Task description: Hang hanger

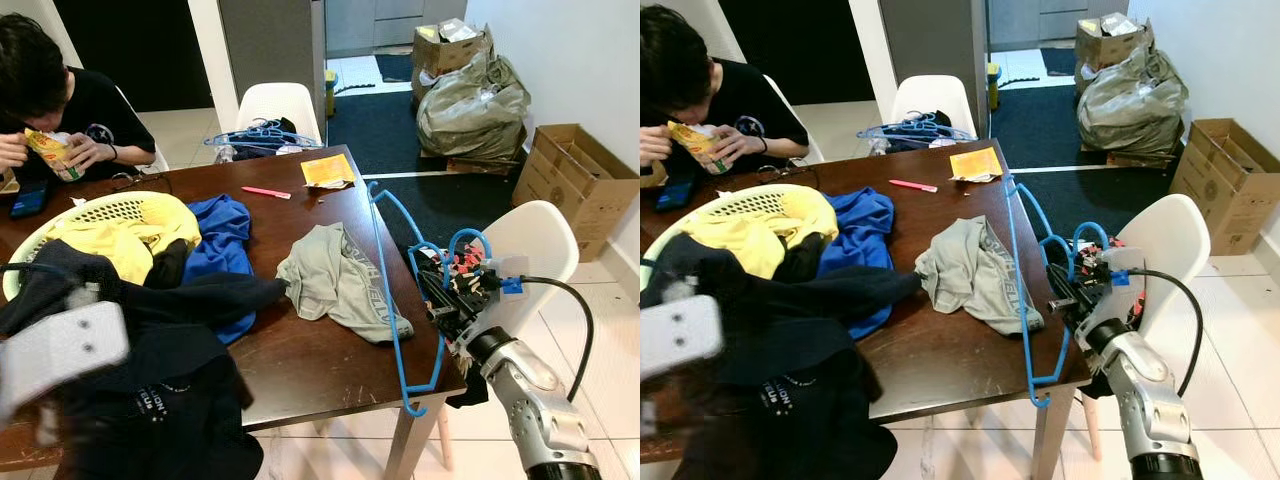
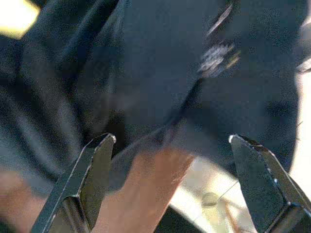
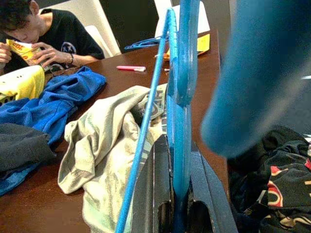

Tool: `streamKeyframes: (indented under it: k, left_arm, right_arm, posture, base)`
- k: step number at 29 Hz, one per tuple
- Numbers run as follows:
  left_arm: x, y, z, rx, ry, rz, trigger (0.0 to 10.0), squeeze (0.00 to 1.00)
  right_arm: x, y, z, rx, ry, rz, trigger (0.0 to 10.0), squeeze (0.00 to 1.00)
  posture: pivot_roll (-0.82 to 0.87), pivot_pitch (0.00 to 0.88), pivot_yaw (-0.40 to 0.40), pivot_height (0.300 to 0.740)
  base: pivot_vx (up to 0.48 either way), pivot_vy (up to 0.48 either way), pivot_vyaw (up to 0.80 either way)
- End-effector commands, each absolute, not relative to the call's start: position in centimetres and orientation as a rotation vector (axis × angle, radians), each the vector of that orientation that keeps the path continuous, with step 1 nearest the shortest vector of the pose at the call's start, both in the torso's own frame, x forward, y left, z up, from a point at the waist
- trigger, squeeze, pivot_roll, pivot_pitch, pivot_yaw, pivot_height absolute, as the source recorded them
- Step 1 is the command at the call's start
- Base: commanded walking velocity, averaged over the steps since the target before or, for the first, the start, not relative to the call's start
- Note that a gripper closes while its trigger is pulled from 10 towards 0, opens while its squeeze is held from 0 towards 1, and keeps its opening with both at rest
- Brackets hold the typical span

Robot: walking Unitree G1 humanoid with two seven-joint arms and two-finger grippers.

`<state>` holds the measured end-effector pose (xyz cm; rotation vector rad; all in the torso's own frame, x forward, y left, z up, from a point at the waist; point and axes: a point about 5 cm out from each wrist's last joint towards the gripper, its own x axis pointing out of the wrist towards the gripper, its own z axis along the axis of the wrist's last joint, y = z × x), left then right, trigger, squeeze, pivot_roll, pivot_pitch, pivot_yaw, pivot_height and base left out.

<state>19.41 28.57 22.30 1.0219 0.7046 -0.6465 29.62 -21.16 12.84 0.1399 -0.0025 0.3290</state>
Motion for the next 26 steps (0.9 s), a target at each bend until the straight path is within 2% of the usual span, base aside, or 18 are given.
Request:
streamKeyframes:
  k: [1, 11, 21, 26]
  left_arm:
    - [19.8, 29.0, 21.7, 1.133, 0.729, -0.644, 10.0, 0.0]
    - [21.2, 28.4, 20.3, 1.253, 0.654, -0.697, 10.0, 0.0]
    - [21.7, 27.9, 17.9, 1.252, 0.658, -0.778, 10.0, 0.0]
    - [21.8, 28.4, 17.7, 1.28, 0.678, -0.764, 10.0, 0.0]
  right_arm:
    - [29.4, -21.1, 11.8, 0.139, 0.051, 0.322, 10.0, 0.0]
    - [29.6, -21.1, 11.8, 0.14, 0.05, 0.32, 10.0, 0.0]
    - [29.5, -21.2, 11.9, 0.134, 0.049, 0.315, 10.0, 0.0]
    - [29.5, -21.2, 11.9, 0.134, 0.049, 0.315, 10.0, 0.0]
  posture:
    - [-0.02, 0.058, 0.067, 0.74]
    - [-0.02, 0.059, 0.067, 0.74]
    - [-0.03, 0.061, 0.068, 0.74]
    - [-0.03, 0.061, 0.068, 0.74]
  base:
    - [0.0, 0.0, 0.0]
    - [0.0, 0.0, 0.0]
    - [0.0, 0.0, 0.0]
    - [0.0, 0.0, 0.0]
